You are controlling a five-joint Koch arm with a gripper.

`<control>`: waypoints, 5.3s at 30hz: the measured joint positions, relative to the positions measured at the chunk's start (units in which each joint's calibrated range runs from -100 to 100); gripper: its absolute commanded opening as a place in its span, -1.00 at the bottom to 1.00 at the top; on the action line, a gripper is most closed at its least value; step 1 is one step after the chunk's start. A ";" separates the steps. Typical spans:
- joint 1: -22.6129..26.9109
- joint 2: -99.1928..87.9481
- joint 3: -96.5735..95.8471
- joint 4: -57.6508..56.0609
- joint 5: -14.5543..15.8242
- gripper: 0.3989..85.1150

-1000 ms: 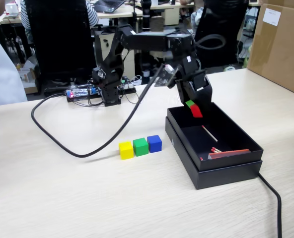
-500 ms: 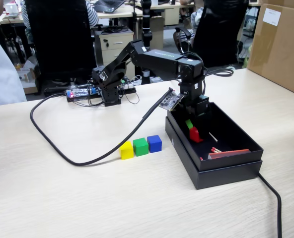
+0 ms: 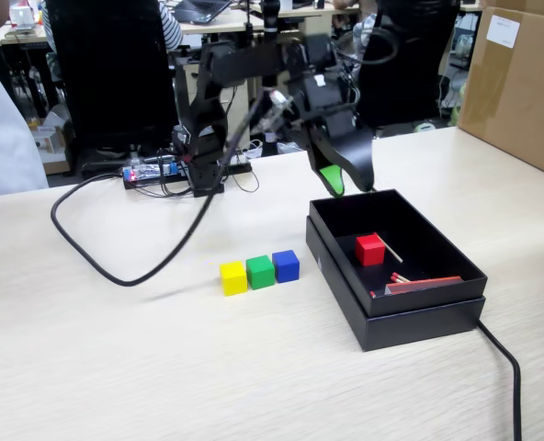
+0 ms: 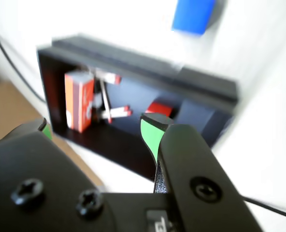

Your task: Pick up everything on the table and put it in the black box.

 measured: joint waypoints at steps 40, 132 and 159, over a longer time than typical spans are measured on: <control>-12.50 -11.91 -46.01 19.90 -7.03 0.11; 2.93 -6.73 -19.35 2.25 0.29 0.16; -8.79 -53.72 -73.12 30.43 -2.88 0.12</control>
